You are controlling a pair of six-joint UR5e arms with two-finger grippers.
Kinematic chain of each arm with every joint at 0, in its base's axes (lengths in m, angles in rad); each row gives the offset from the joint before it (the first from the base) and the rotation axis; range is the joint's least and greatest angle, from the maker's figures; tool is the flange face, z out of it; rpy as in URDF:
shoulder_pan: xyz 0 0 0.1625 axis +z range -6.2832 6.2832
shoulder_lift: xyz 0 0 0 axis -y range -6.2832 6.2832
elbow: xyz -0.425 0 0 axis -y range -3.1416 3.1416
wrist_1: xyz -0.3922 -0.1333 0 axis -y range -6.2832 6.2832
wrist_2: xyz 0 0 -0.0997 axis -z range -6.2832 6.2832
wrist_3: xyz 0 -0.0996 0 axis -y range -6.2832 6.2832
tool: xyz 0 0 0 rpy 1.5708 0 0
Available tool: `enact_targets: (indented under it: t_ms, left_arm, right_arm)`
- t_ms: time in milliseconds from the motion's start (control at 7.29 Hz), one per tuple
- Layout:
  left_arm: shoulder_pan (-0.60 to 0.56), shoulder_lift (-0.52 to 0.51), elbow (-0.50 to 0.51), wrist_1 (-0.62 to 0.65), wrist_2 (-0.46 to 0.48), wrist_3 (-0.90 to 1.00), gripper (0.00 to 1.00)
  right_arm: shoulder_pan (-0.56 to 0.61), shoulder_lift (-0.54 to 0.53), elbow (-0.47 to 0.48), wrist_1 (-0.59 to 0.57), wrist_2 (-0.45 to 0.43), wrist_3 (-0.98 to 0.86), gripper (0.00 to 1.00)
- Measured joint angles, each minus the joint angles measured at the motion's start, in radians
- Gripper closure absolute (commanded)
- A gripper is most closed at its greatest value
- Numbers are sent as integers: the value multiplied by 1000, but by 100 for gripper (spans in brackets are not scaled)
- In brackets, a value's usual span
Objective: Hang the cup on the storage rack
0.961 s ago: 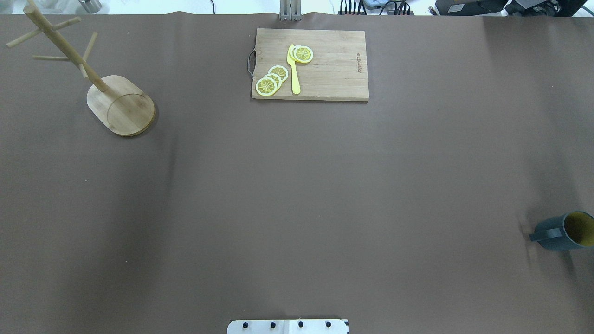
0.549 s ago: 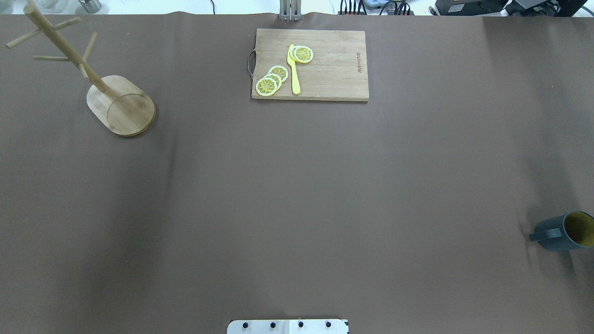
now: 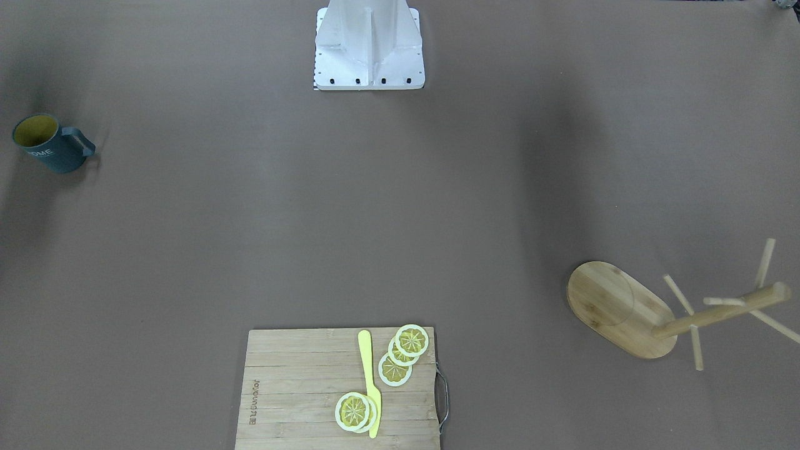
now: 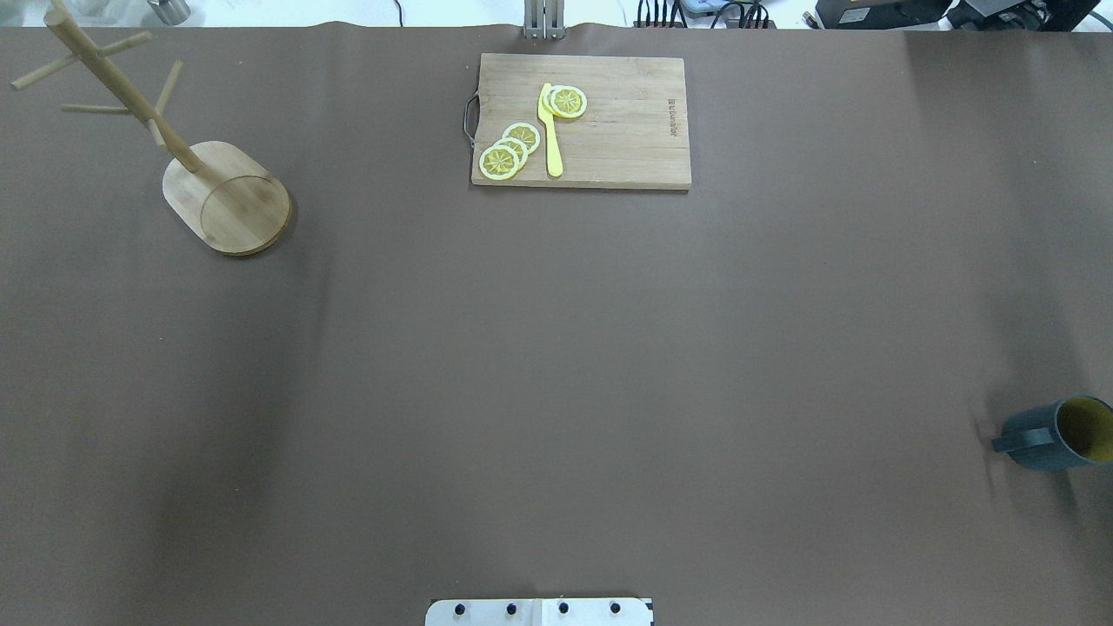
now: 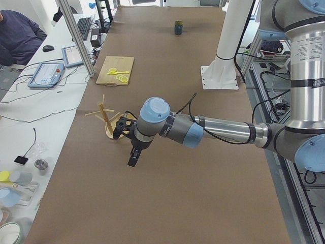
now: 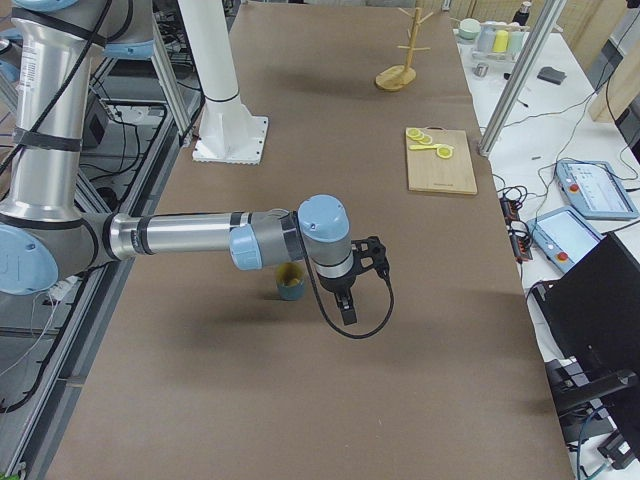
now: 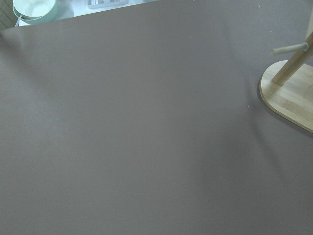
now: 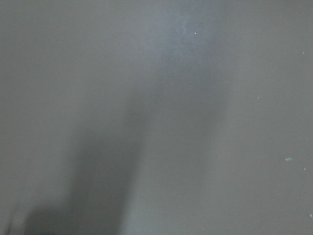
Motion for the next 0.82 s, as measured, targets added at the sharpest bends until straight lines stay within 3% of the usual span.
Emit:
enact_targets:
  t_ms: [549, 824]
  left_arm:
    - [1, 44, 3, -153, -1, -11, 1]
    - [0, 49, 2, -162, -2, -13, 1]
  right_arm:
    - [-47, -100, 41, 53, 74, 70, 0]
    - [-143, -223, 90, 208, 71, 195, 2]
